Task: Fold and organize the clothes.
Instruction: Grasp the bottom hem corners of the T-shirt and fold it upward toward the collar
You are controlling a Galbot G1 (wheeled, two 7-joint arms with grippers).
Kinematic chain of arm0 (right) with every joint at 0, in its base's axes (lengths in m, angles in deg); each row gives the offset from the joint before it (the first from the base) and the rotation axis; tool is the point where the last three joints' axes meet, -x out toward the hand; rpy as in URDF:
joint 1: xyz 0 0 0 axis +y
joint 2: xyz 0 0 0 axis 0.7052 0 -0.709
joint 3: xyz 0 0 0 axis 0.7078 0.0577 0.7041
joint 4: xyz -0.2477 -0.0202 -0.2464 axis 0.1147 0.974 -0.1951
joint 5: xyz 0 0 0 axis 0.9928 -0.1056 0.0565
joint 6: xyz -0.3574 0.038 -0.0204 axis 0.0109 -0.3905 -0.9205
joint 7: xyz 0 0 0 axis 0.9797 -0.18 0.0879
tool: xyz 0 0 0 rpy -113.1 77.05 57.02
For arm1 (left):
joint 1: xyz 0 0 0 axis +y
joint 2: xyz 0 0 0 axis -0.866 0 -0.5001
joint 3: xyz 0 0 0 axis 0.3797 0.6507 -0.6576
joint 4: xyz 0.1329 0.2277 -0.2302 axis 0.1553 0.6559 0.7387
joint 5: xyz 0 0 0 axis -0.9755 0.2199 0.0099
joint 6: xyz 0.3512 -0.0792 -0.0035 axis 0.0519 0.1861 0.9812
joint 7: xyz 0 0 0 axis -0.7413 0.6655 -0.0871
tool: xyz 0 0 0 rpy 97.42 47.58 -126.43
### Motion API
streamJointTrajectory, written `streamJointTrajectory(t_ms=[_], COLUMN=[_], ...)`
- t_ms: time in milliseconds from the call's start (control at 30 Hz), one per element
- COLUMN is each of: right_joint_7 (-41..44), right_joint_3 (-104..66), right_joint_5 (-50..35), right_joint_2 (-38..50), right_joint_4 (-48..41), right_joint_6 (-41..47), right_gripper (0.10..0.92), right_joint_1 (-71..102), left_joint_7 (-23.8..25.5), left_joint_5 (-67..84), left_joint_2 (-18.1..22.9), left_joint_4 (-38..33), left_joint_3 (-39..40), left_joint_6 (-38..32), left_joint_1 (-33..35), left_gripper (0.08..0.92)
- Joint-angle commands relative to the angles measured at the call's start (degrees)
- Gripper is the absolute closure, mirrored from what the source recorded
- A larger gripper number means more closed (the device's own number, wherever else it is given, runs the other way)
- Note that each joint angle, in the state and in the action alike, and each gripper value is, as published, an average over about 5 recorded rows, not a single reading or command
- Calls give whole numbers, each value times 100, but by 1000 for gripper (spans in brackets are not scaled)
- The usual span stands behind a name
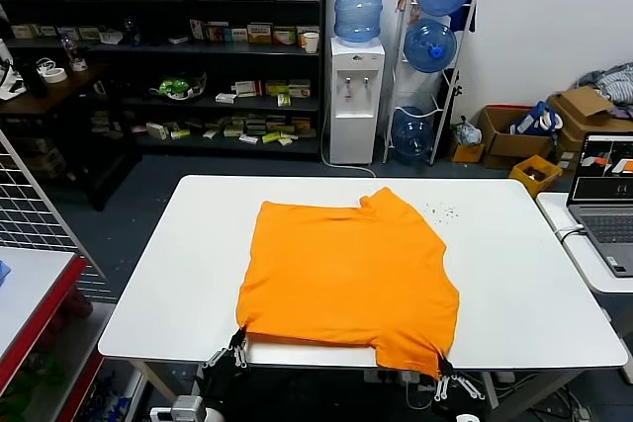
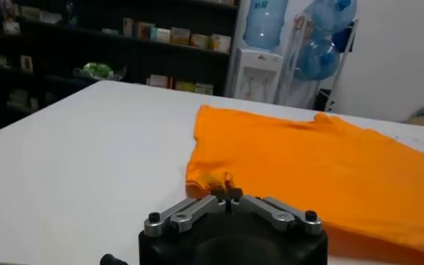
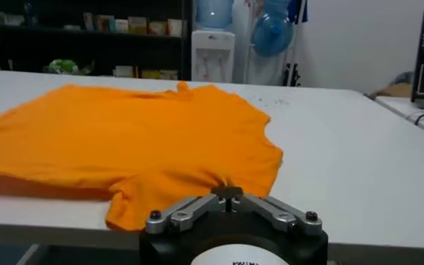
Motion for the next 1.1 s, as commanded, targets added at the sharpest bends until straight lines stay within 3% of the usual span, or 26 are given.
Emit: streamJointTrajectory(t_ms=[33, 367, 600, 900, 1100], right_joint_7=[-142, -310, -406, -260, -32], right_joint_3=[-41, 252, 517, 851, 857], right_joint_5=[-168, -573, -837, -1006, -906], right_joint_2=[191, 357, 559, 626, 622], right_joint_4=[327, -886, -1461, -1959, -1873], right_joint_6=[161, 796, 1172, 1408, 1358], right_gripper=[901, 901, 901, 892, 750], right_joint_1=[-441, -2673, -3524, -4062, -3802], left_joint_7=[-312, -505, -661, -709, -666], left_joint_5=[380, 1123, 1250, 1204, 1199], left_joint_2=[-394, -739, -785, -688, -685], left_joint_4=[-461, 745, 1704, 2322, 2066], left_joint_3=[210, 567, 1004, 1081, 1022], left_joint_6=[-7, 145, 250, 348, 389], left_joint_1=[-39, -2025, -2884, -3466, -3199], left_gripper=[908, 908, 908, 908, 848])
